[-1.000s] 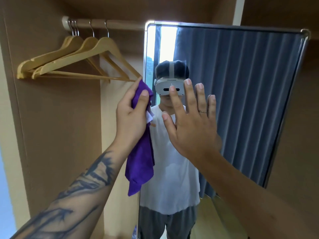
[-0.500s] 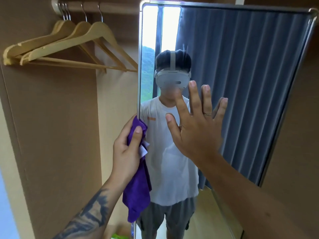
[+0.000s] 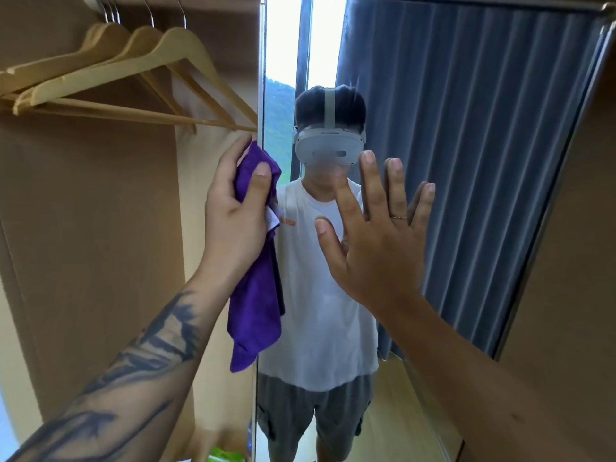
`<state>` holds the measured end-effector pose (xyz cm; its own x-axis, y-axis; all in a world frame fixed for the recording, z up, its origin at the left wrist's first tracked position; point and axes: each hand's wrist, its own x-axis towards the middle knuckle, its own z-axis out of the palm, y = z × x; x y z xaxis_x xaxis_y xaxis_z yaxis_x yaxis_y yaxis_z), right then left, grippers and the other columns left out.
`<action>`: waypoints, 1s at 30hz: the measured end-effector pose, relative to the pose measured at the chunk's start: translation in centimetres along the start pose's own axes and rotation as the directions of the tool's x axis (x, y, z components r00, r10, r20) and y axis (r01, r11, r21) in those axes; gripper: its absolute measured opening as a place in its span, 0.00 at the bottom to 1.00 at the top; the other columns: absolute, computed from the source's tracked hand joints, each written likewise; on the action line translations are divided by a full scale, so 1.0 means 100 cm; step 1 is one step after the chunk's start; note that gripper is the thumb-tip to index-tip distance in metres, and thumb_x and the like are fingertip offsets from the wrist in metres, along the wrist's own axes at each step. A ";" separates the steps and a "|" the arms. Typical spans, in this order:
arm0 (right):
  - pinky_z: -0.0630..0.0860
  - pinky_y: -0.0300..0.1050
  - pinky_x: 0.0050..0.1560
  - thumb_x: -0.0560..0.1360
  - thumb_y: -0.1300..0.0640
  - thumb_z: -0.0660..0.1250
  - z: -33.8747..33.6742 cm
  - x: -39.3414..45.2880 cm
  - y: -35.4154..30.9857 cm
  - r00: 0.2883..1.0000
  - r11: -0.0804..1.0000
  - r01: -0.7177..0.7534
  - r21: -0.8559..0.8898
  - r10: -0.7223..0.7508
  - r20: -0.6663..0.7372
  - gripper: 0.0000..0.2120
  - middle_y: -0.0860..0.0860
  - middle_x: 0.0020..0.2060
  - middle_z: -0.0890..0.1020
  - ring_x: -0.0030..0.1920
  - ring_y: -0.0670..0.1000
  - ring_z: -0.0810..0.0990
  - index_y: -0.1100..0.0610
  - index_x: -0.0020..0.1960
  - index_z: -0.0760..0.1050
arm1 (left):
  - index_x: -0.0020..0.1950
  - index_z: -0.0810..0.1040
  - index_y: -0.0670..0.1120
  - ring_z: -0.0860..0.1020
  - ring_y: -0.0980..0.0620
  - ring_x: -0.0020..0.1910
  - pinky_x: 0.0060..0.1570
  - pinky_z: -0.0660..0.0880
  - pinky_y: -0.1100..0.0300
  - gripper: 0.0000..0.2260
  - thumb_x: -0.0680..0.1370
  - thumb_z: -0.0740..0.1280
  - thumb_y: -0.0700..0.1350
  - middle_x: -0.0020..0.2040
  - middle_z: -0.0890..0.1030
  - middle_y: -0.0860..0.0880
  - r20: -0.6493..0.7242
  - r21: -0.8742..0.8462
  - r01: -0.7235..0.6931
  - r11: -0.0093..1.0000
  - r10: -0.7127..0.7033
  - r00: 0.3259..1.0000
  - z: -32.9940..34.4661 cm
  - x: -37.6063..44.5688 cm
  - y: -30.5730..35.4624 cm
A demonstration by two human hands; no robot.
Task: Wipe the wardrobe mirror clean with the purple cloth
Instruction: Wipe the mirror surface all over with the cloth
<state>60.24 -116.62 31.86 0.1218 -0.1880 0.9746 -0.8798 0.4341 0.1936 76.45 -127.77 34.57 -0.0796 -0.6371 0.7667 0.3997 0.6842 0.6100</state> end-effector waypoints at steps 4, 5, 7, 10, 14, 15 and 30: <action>0.54 0.75 0.76 0.85 0.39 0.57 -0.001 0.000 -0.001 1.000 1.000 -0.001 -0.005 0.001 0.006 0.30 0.56 0.82 0.60 0.82 0.63 0.57 0.49 0.83 0.60 | 0.68 0.74 0.57 0.82 0.31 0.52 0.52 0.77 0.25 0.15 0.83 0.65 0.59 0.56 0.83 0.39 0.008 0.007 -0.007 1.000 0.007 1.000 -0.003 -0.029 -0.018; 0.53 0.75 0.76 0.85 0.39 0.56 -0.001 0.000 -0.001 1.000 1.000 -0.001 -0.005 0.001 0.009 0.30 0.56 0.82 0.60 0.82 0.63 0.57 0.49 0.83 0.60 | 0.67 0.75 0.56 0.82 0.33 0.47 0.47 0.79 0.28 0.14 0.84 0.65 0.59 0.51 0.83 0.39 0.015 -0.009 0.004 1.000 -0.004 1.000 -0.006 -0.041 -0.024; 0.53 0.75 0.77 0.85 0.39 0.56 -0.002 0.000 -0.001 1.000 1.000 0.001 -0.004 0.000 0.017 0.30 0.56 0.82 0.59 0.82 0.63 0.57 0.49 0.83 0.59 | 0.66 0.75 0.55 0.81 0.38 0.38 0.39 0.82 0.40 0.13 0.84 0.64 0.58 0.43 0.83 0.42 0.028 -0.010 0.035 0.999 -0.035 0.999 -0.011 -0.068 -0.038; 0.51 0.75 0.77 0.85 0.39 0.55 -0.004 -0.001 -0.002 0.999 1.000 -0.004 -0.008 0.004 0.035 0.30 0.56 0.83 0.59 0.82 0.63 0.56 0.48 0.83 0.58 | 0.66 0.75 0.54 0.82 0.43 0.37 0.38 0.79 0.54 0.13 0.85 0.62 0.58 0.40 0.83 0.45 0.046 0.033 0.071 0.997 -0.072 0.996 -0.021 -0.104 -0.056; 0.51 0.75 0.77 0.85 0.39 0.55 -0.006 0.000 -0.003 0.999 1.000 -0.008 -0.004 0.009 0.046 0.30 0.56 0.83 0.59 0.82 0.62 0.56 0.49 0.83 0.59 | 0.64 0.75 0.53 0.83 0.45 0.38 0.38 0.79 0.53 0.13 0.84 0.62 0.59 0.41 0.83 0.45 0.065 0.032 0.113 0.993 -0.115 0.991 -0.023 -0.109 -0.056; 0.51 0.75 0.77 0.85 0.39 0.55 -0.007 0.000 -0.003 0.999 1.000 -0.010 -0.003 0.010 0.046 0.30 0.56 0.82 0.59 0.82 0.62 0.56 0.49 0.83 0.59 | 0.64 0.75 0.54 0.82 0.44 0.37 0.38 0.79 0.51 0.14 0.84 0.62 0.59 0.40 0.82 0.43 0.067 0.024 0.110 0.994 -0.111 0.992 -0.021 -0.101 -0.051; 0.50 0.74 0.78 0.85 0.40 0.55 -0.012 0.000 -0.004 0.996 1.000 -0.021 0.002 0.020 0.082 0.29 0.55 0.83 0.58 0.83 0.60 0.54 0.48 0.83 0.59 | 0.63 0.76 0.52 0.81 0.60 0.46 0.51 0.76 0.62 0.12 0.87 0.58 0.56 0.47 0.82 0.63 -0.058 0.224 -0.077 0.971 0.092 0.994 0.006 -0.026 -0.007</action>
<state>61.12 -115.76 31.92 0.0659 -0.2506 0.9659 -0.8830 0.4362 0.1734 75.87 -126.39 32.32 0.0106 -0.5908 0.8067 0.1895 0.7934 0.5785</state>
